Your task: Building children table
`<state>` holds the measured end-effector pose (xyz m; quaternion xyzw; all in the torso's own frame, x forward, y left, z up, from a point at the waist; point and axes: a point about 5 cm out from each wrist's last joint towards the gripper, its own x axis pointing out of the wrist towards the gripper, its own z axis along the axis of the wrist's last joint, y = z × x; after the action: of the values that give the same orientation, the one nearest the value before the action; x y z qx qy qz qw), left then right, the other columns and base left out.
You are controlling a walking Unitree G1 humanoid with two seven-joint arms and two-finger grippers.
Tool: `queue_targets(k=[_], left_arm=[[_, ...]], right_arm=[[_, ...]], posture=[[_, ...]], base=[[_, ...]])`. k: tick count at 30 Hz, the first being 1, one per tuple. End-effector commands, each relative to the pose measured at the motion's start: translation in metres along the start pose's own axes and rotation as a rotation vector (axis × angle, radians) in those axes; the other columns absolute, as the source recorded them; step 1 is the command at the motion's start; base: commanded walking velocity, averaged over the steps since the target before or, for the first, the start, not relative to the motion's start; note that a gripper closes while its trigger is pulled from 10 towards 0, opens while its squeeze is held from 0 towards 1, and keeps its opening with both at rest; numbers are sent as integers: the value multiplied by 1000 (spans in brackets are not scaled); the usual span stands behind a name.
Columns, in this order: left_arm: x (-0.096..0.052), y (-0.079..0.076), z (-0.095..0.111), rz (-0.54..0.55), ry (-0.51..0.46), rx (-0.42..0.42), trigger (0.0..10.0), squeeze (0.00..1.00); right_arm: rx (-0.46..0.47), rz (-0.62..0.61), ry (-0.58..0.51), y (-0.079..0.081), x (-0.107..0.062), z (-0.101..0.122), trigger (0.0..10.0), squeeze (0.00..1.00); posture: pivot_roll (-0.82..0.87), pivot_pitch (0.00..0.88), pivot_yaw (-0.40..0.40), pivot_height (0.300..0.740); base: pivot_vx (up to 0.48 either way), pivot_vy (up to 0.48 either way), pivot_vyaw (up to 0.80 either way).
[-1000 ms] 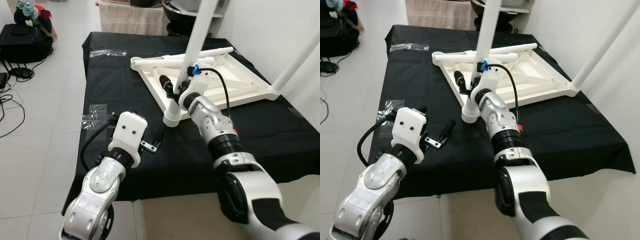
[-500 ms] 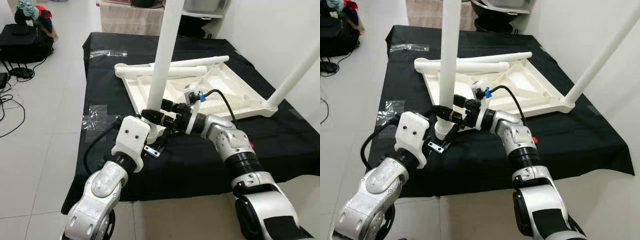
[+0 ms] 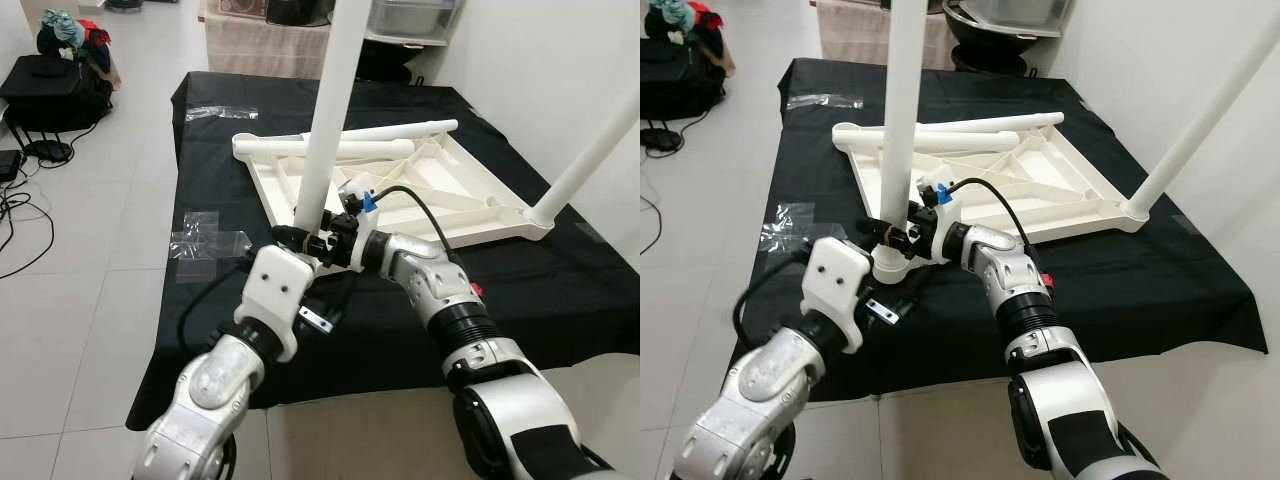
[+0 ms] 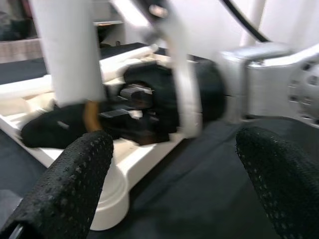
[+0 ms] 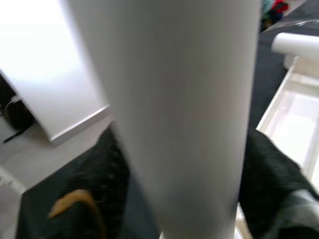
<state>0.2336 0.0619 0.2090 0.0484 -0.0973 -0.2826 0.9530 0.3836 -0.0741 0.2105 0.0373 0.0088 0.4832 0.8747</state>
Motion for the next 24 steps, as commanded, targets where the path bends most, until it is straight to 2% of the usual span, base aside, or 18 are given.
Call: queue_targets(k=[1, 9, 10, 12, 13, 14, 15, 16, 17, 18, 19, 20, 24], left_arm=[[-2, 0, 2, 12, -7, -6, 10000, 0], [-3, 3, 1, 36, -4, 0, 10000, 0], [-3, 6, 1, 64, -10, 1, 10000, 0], [-3, 6, 1, 64, -10, 1, 10000, 0], [-3, 7, 1, 71, -13, 3, 10000, 0], [-3, 7, 1, 71, -13, 3, 10000, 0], [-1, 8, 2, 75, -16, 4, 10000, 0], [-1, 8, 2, 75, -16, 4, 10000, 0], [0, 8, 3, 75, -22, 5, 10000, 0], [0, 8, 3, 75, -22, 5, 10000, 0], [1, 8, 3, 75, -25, 5, 10000, 0], [1, 7, 5, 69, -31, 7, 10000, 0], [1, 6, 5, 59, -32, 12, 10000, 0]], right_arm=[[-19, -54, -39, -3, 4, 9, 0, 0], [-25, -130, -62, -6, 8, 14, 0, 0], [27, -496, 14, -26, 2, 3, 0, 0], [27, -496, 14, -26, 2, 3, 0, 0], [32, -684, 57, -36, -5, -4, 0, 0], [32, -684, 57, -36, -5, -4, 0, 0], [41, -941, 102, -50, -25, -15, 0, 0], [41, -941, 102, -50, -25, -15, 0, 0], [52, -1144, 116, -59, -43, -22, 0, 0], [52, -1144, 116, -59, -43, -22, 0, 0], [63, -1254, 118, -63, -55, -25, 0, 0], [61, -1335, 95, -62, -59, -22, 0, 0], [61, -1361, 40, -53, -51, -13, 0, 0]], posture=[[77, 107, -154, 740], [75, 109, -155, 740], [65, 108, -155, 740], [65, 108, -155, 740], [65, 108, -155, 740], [65, 108, -155, 740], [67, 109, -151, 740], [67, 109, -151, 740], [67, 107, -152, 740], [67, 107, -152, 740], [66, 107, -151, 740], [65, 107, -151, 740], [64, 106, -153, 740]], base=[[0, 0, 0], [0, 0, 0], [0, 0, 0], [0, 0, 0], [0, 0, 0], [0, 0, 0], [0, 0, 0], [0, 0, 0], [0, 0, 0], [0, 0, 0], [0, 0, 0], [0, 0, 0], [0, 0, 0]])
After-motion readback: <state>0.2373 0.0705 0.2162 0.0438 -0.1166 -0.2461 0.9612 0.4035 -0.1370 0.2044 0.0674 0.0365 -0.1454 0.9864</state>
